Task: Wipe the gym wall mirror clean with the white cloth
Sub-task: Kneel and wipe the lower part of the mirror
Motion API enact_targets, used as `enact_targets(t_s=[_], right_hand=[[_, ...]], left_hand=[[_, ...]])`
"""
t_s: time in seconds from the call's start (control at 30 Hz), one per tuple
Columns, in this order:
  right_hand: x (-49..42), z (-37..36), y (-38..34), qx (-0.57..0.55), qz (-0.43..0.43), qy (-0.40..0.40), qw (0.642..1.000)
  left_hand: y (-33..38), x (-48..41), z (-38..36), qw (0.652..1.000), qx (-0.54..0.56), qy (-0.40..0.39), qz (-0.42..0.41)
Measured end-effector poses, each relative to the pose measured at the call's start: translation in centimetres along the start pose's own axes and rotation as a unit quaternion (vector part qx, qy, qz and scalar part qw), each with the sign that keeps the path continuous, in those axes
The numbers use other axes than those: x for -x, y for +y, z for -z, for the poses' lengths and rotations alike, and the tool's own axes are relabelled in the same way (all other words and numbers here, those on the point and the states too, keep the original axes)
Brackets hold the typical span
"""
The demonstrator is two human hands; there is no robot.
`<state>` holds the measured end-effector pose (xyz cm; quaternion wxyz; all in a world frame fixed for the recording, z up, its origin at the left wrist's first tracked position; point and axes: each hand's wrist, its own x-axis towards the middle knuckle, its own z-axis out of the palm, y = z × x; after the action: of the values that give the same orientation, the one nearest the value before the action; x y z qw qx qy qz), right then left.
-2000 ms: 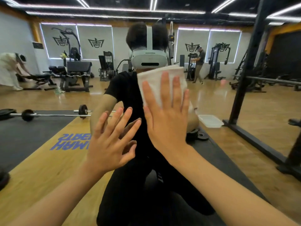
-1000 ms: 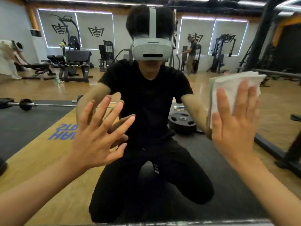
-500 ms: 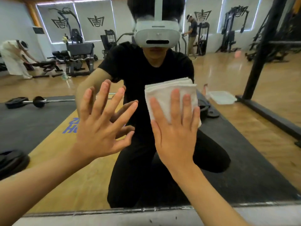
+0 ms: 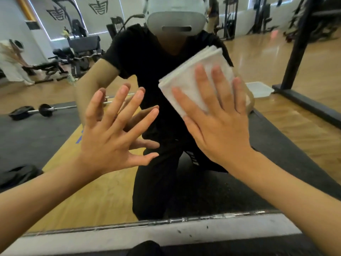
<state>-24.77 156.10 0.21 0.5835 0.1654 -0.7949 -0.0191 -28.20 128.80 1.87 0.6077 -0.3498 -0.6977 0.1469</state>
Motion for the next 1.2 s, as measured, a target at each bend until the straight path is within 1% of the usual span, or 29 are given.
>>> enact_targets(t_s=[0.03, 0.1, 0.17, 0.27, 0.33, 0.4, 0.43, 0.47, 0.5, 0.57, 0.63, 0.67, 0.73, 0.87, 0.9, 0.93, 0.97, 1.03, 1.1, 1.17, 1.2], right_hand=[[-0.3, -0.3, -0.6, 0.000, -0.011, 0.018, 1.000], [2.9, -1.7, -2.0, 0.004, -0.011, 0.020, 1.000], [9.7, -3.6, -3.5, 0.025, 0.039, -0.025, 0.999], [19.8, -5.0, -3.9, 0.078, 0.135, -0.125, 0.980], [22.3, -4.7, -3.0, 0.073, 0.181, -0.163, 0.967], [21.3, -4.1, -1.7, 0.054, 0.209, -0.165, 0.962], [19.3, -3.7, -1.1, 0.044, 0.198, -0.145, 0.968], [16.8, -3.3, -0.6, 0.028, 0.164, -0.110, 0.980], [13.9, -3.0, -0.3, 0.009, 0.111, -0.071, 0.991], [9.0, -2.4, 0.1, -0.011, 0.015, -0.020, 1.000], [7.5, -2.6, -0.4, -0.017, -0.025, 0.005, 1.000], [8.7, -3.0, -0.9, -0.015, -0.038, 0.008, 0.999], [14.5, -4.3, -2.5, -0.005, -0.048, -0.012, 0.999], [30.5, -5.7, -4.4, 0.008, -0.004, -0.156, 0.988], [33.1, -5.4, -4.7, 0.010, -0.002, -0.200, 0.980], [34.6, -5.0, -5.0, 0.007, -0.008, -0.227, 0.974], [35.0, -4.8, -5.5, -0.002, -0.023, -0.236, 0.971], [32.3, -4.8, -6.5, -0.021, -0.061, -0.210, 0.976], [25.6, -5.1, -7.2, -0.049, -0.110, -0.140, 0.983], [18.4, -5.2, -7.4, -0.079, -0.156, -0.073, 0.982], [16.0, -5.2, -7.2, -0.080, -0.164, -0.042, 0.982]], left_hand=[[0.1, 0.0, -0.1, 1.000, -0.003, 0.000, 0.001], [0.1, 0.0, -0.1, 1.000, -0.008, -0.001, 0.001], [0.0, 0.2, 0.0, 1.000, -0.019, 0.000, 0.001], [-0.1, 0.3, -0.2, 0.999, -0.035, -0.001, -0.004], [0.0, 0.3, -0.3, 0.999, -0.038, -0.004, -0.008], [0.1, 0.5, -0.2, 0.999, -0.037, -0.006, -0.005], [0.1, 0.5, -0.2, 0.999, -0.038, -0.003, -0.006], [0.0, 0.4, -0.2, 0.999, -0.039, -0.002, -0.008], [-0.1, 0.4, -0.2, 0.999, -0.041, -0.001, -0.011], [-0.2, 0.4, -0.2, 0.999, -0.041, 0.003, -0.010], [0.0, 0.4, -0.2, 0.999, -0.041, 0.007, -0.009], [0.1, 0.4, -0.3, 0.999, -0.036, 0.007, -0.011], [0.1, 0.3, -0.2, 1.000, -0.026, 0.006, -0.015], [0.0, 0.3, 0.0, 1.000, -0.029, -0.002, -0.010], [0.2, 0.3, 0.0, 1.000, -0.022, -0.005, -0.010], [0.3, 0.2, -0.1, 1.000, -0.015, -0.006, -0.011], [0.3, 0.2, -0.1, 1.000, -0.011, -0.006, -0.011], [0.1, 0.2, -0.1, 1.000, -0.012, -0.003, -0.012], [-0.1, 0.4, -0.1, 1.000, -0.016, 0.000, -0.014], [-0.1, 0.4, -0.1, 1.000, -0.016, 0.000, -0.018], [-0.1, 0.4, -0.1, 1.000, -0.015, -0.001, -0.020]])
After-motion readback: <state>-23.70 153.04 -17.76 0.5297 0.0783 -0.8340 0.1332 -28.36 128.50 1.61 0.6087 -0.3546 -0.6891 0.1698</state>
